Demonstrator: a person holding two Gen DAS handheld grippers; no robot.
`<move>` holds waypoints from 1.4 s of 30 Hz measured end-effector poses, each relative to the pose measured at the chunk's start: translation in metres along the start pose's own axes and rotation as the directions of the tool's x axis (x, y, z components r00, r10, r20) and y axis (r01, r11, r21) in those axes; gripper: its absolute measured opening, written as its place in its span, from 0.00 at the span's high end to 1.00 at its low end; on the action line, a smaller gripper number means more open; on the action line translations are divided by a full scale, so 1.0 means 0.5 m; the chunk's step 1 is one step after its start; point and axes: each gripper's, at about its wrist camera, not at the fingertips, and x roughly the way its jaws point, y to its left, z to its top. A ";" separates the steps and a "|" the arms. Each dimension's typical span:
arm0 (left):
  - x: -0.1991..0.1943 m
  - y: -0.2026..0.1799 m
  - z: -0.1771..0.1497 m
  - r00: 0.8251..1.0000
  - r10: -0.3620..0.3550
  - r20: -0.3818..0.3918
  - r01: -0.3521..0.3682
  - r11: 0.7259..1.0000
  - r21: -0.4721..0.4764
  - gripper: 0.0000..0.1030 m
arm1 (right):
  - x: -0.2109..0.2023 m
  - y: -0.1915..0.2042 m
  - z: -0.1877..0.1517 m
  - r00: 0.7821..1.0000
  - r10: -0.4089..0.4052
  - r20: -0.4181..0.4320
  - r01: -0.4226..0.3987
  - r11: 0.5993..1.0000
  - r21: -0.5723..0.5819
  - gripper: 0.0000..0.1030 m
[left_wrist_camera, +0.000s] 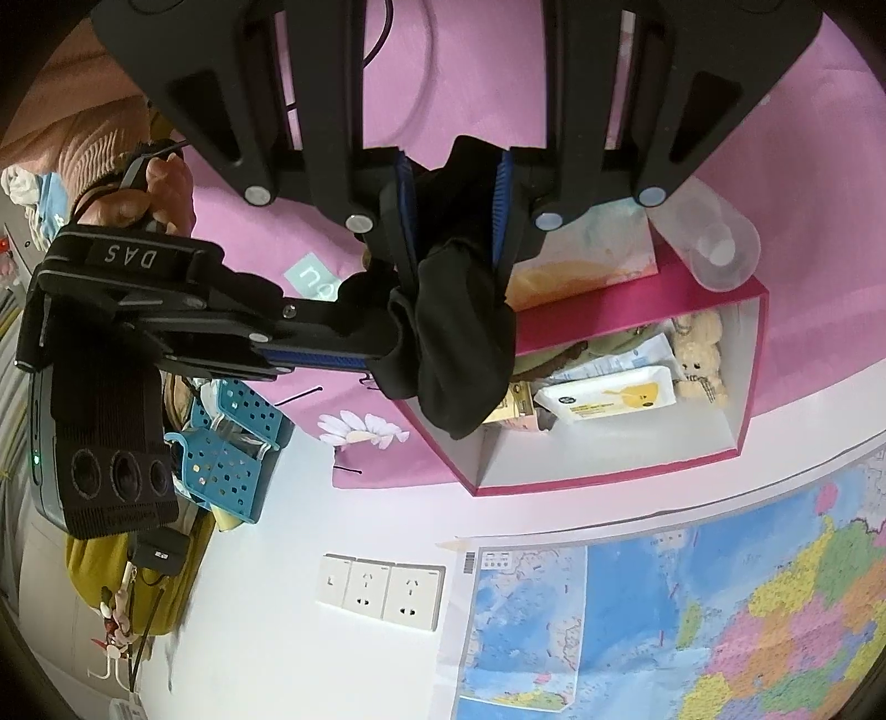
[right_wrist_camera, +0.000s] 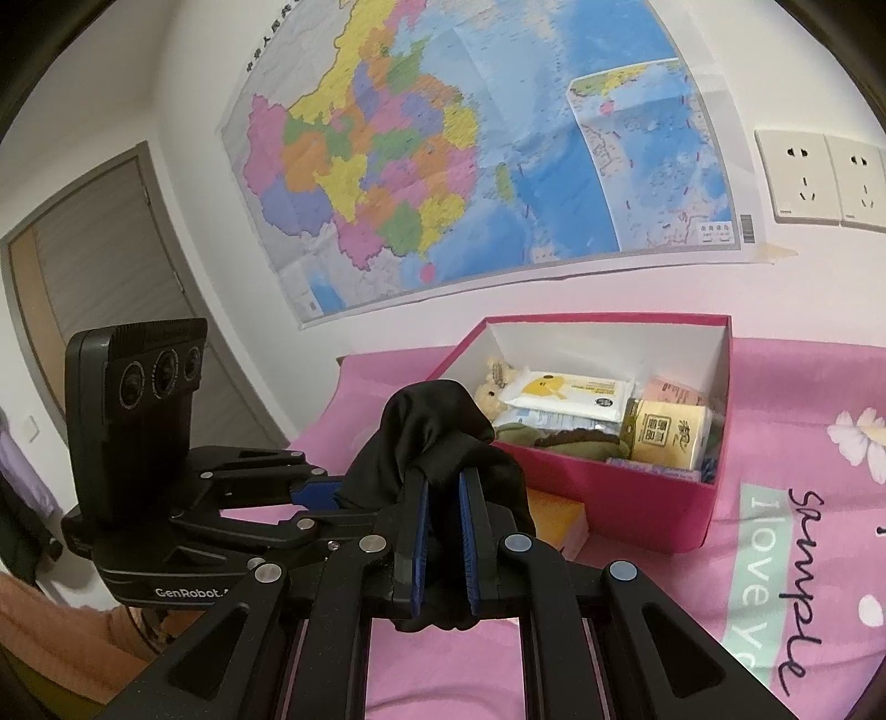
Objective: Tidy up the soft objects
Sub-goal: 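Carry the black plush over the pink box with the right gripper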
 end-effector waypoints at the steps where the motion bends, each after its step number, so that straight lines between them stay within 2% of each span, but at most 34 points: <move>1: 0.001 0.001 0.002 1.000 0.001 0.001 -0.001 1.000 0.000 0.76 | 0.000 -0.001 0.002 1.000 0.000 0.002 0.000 1.000 0.002 0.90; 42: 0.026 0.036 0.113 0.996 0.067 0.060 -0.068 0.998 0.012 0.76 | 0.031 -0.040 0.108 0.998 -0.021 0.064 0.022 1.000 -0.009 0.90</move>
